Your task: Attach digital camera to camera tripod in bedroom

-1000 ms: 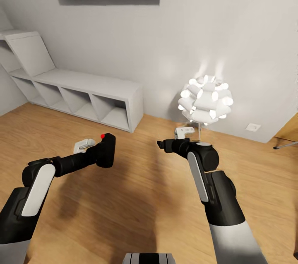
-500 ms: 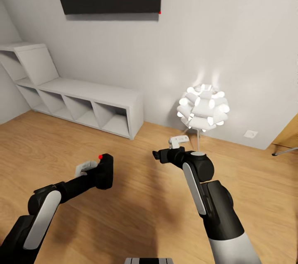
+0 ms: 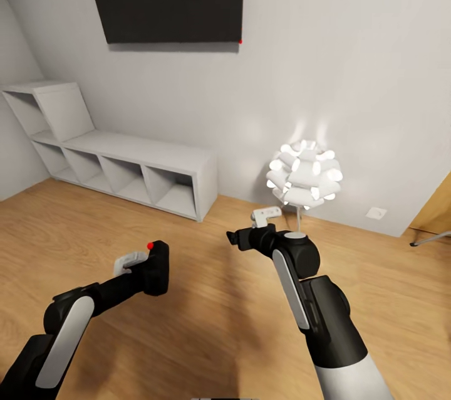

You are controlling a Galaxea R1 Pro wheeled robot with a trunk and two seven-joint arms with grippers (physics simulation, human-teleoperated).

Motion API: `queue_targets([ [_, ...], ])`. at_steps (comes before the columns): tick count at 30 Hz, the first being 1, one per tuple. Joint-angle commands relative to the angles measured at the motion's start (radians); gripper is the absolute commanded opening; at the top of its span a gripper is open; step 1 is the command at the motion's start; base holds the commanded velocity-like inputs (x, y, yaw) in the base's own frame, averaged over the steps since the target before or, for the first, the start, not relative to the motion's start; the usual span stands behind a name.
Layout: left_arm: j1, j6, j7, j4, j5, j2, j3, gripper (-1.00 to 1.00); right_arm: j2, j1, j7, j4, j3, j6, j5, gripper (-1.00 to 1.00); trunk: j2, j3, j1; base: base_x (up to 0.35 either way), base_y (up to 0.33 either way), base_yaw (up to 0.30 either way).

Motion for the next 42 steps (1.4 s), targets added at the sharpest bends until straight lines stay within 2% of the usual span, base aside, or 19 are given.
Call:
queue_targets([
  [1,0.0,0.003,0.01,-0.001,0.012,-0.001,0.0,-1.0,0.0,-0.001,0.0,-0.001,0.0,0.005,-0.003,1.0,0.0,0.003,-0.001,0.0,0.0,0.0],
  [4,0.0,-0.011,0.011,-0.001,0.011,-0.005,-0.001,-1.0,0.0,0.0,0.0,-0.001,0.0,0.006,-0.003,1.0,0.001,0.015,-0.002,0.0,0.0,0.0],
  [5,0.0,-0.028,0.01,0.0,0.011,-0.014,-0.001,-1.0,0.0,0.0,0.0,-0.001,0.002,0.006,-0.003,1.0,0.001,0.019,-0.002,0.0,0.0,0.0],
  [13,0.001,-0.045,0.01,0.001,0.011,-0.025,-0.001,-1.0,0.0,0.008,0.0,-0.001,0.006,0.009,-0.003,1.0,0.003,0.049,-0.006,0.0,0.0,0.0],
  [17,0.001,-0.05,0.011,0.009,0.011,-0.028,-0.001,-1.0,0.0,0.016,0.0,-0.001,0.007,0.009,-0.003,1.0,0.031,0.062,-0.021,0.0,0.0,0.0],
  [28,0.0,-0.154,0.011,0.12,0.01,-0.04,-0.002,-1.0,0.0,0.025,0.0,-0.002,0.006,0.011,-0.003,1.0,0.108,0.097,-0.063,0.0,0.0,-0.011],
  [34,0.0,-0.194,0.011,0.155,0.011,-0.05,-0.002,-1.0,0.0,0.025,0.0,-0.002,0.004,0.011,-0.003,1.0,0.15,0.115,-0.086,0.0,0.0,-0.173],
  [35,0.0,-0.205,0.01,0.168,0.01,-0.061,-0.002,-1.0,0.0,0.025,0.0,-0.002,0.004,0.011,-0.003,1.0,0.157,0.118,-0.09,0.0,0.0,-0.239],
  [42,0.0,-0.214,0.009,0.183,0.01,-0.071,-0.002,-1.0,-0.001,0.024,0.001,-0.002,0.003,0.011,-0.003,1.0,0.206,0.137,-0.117,0.0,0.0,-0.254],
])
